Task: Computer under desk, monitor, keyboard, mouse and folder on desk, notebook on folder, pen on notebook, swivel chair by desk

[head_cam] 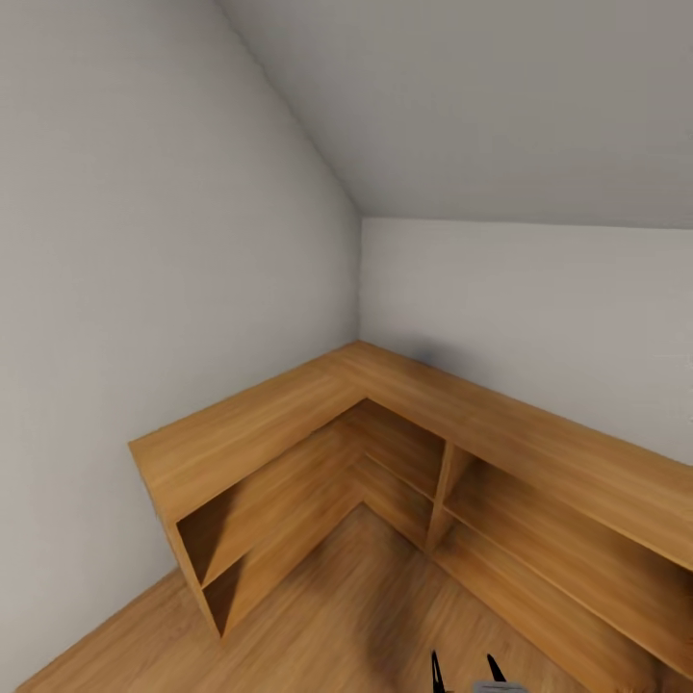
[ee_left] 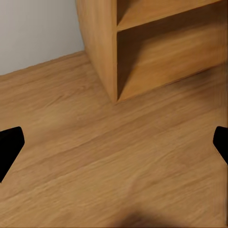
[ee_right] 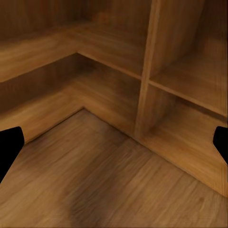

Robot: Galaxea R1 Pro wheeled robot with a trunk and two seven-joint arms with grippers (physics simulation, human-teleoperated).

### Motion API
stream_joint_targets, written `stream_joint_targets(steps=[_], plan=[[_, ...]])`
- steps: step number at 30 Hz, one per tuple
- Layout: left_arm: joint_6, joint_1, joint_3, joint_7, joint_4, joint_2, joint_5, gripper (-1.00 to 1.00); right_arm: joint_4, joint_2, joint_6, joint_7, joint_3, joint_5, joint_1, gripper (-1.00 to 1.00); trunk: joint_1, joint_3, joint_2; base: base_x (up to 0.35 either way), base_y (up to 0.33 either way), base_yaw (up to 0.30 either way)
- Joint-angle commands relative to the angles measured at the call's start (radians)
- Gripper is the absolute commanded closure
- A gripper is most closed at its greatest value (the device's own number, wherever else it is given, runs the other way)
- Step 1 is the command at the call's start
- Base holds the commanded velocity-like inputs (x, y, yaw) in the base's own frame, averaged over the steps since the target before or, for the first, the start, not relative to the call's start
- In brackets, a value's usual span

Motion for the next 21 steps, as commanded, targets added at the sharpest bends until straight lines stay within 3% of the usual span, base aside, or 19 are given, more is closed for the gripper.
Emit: stream_joint_targets(steps=[1, 21], plan=[[-0.002, 0.000, -0.009, 0.010, -0.001, 0.000, -0.001, -1.00, 0.001, 0.000, -0.002, -0.002, 0.009, -0.009, -0.001, -1.00, 0.000, -0.001, -0.001, 0.048, 0.019, -0.262], [-0.002, 0.000, -0.009, 0.010, -0.001, 0.000, 0.000, -1.00, 0.001, 0.000, 0.011, -0.002, 0.008, -0.010, -0.001, -1.00, 0.000, -0.001, -0.001, 0.006, 0.002, -0.273]])
